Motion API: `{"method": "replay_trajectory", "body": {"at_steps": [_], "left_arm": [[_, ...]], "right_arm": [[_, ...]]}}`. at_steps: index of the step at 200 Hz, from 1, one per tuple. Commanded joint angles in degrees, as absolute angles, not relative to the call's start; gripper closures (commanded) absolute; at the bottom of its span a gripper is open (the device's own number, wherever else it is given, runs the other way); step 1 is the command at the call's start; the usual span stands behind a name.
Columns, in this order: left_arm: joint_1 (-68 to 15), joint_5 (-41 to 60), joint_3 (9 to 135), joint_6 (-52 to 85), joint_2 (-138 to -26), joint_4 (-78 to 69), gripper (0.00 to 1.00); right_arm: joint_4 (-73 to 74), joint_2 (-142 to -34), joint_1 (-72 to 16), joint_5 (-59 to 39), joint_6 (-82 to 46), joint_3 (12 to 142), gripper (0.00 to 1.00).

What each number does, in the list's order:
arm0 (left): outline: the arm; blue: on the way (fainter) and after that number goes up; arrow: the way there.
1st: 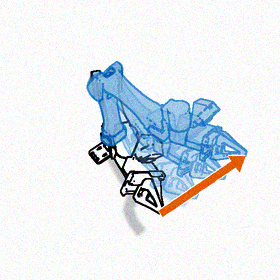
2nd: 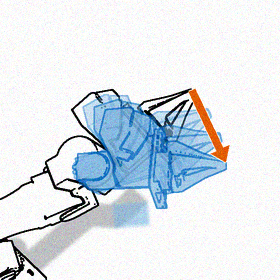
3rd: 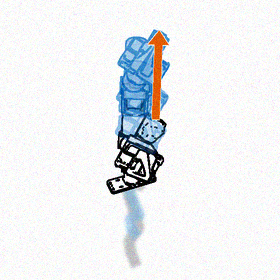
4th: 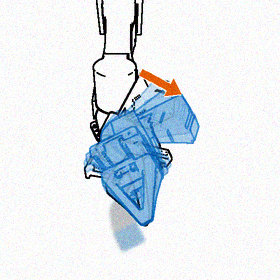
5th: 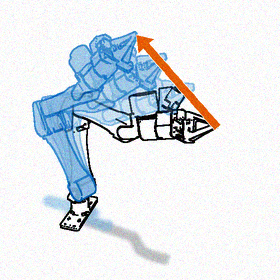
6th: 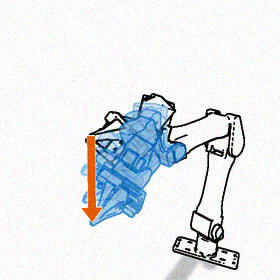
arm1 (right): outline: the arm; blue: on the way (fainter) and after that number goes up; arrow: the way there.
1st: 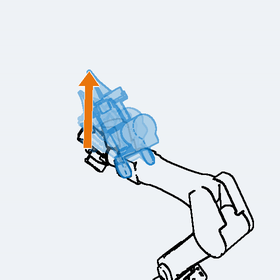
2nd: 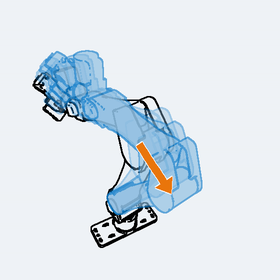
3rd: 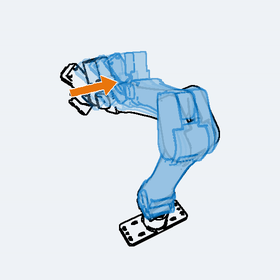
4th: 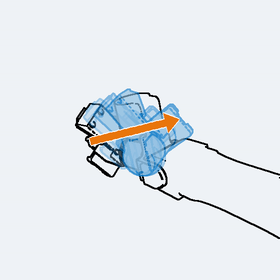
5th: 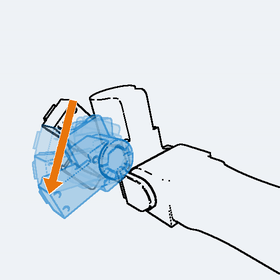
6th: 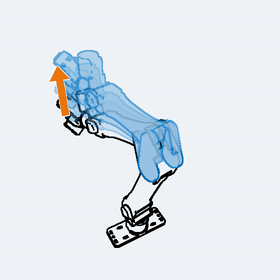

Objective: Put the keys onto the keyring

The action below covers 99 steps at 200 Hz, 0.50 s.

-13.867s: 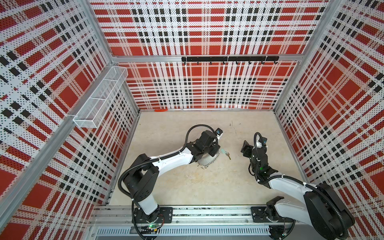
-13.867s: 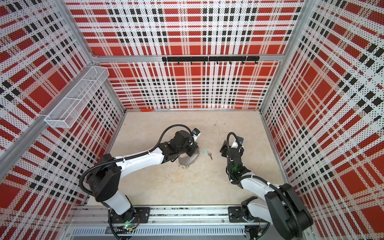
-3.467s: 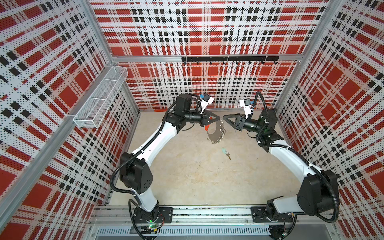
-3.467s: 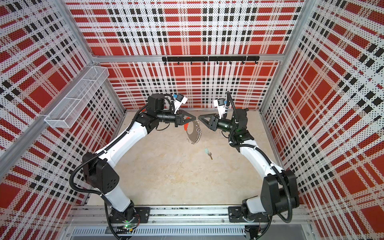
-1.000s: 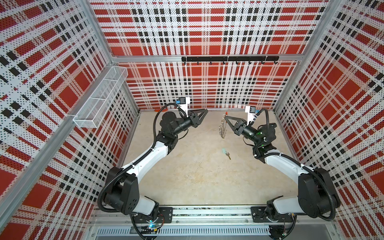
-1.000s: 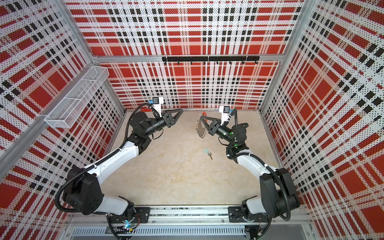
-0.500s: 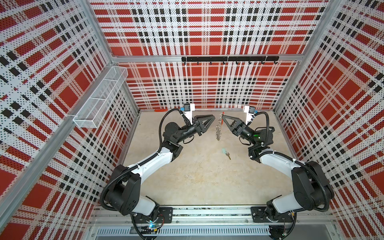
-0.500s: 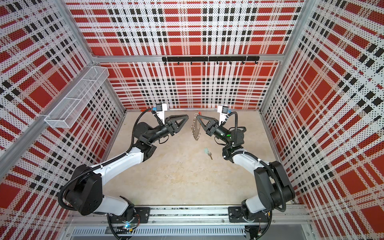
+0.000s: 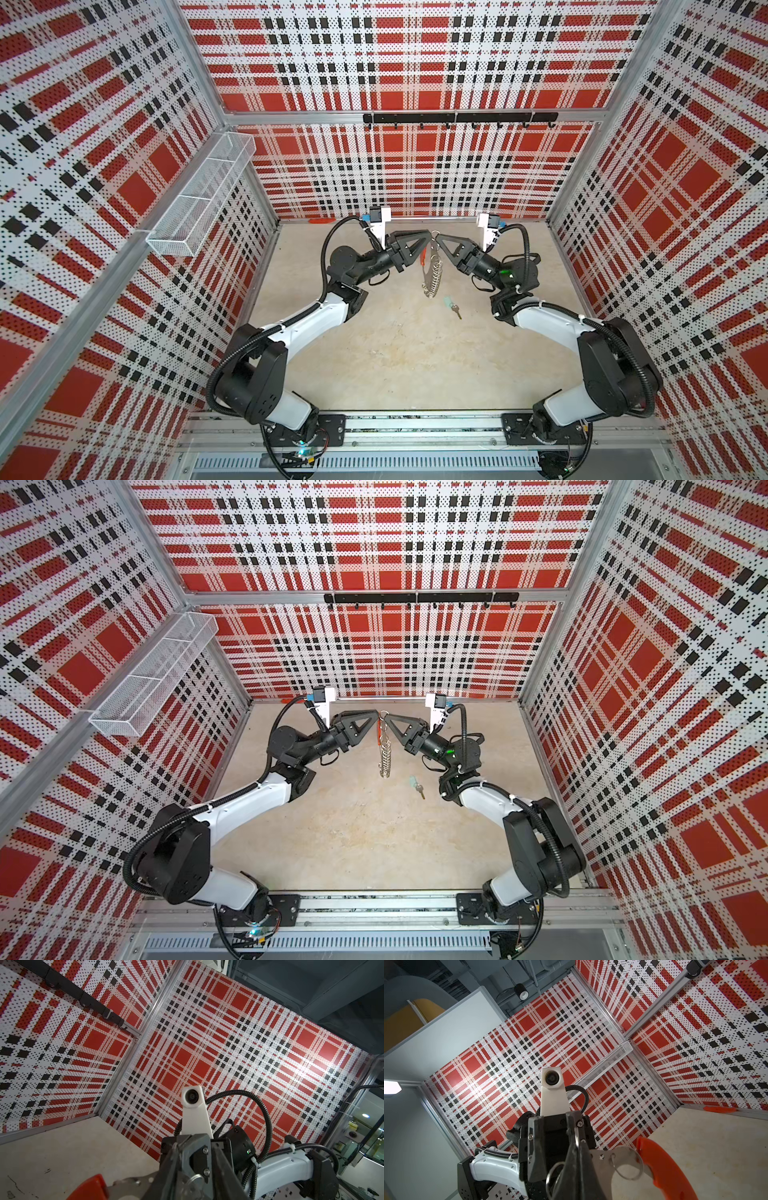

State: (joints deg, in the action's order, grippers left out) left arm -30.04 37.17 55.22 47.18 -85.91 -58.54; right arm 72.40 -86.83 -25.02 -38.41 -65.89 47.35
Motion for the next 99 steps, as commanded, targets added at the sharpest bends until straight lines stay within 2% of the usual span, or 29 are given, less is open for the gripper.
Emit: {"method": "replay_trajectory", "body": {"at_steps": [1,80,99], "left_arm": [[-30.3,38.0,56.0,47.4,-86.7,-60.9,0.67],[-29.7,38.6,56.4,47.8,-88.5,-61.1,0.65],[-29.8,39.0,56.9,47.8,-88.9,-61.1,0.69]], "right_arm": [[76.0,-86.8,-25.4,-38.5,-66.2,49.5,1.0],[76.6,-87.0,-25.5,-39.7,-66.2,50.2,1.0],[76.7,-87.5,-25.5,-39.9,-66.4,50.6,1.0]]}}
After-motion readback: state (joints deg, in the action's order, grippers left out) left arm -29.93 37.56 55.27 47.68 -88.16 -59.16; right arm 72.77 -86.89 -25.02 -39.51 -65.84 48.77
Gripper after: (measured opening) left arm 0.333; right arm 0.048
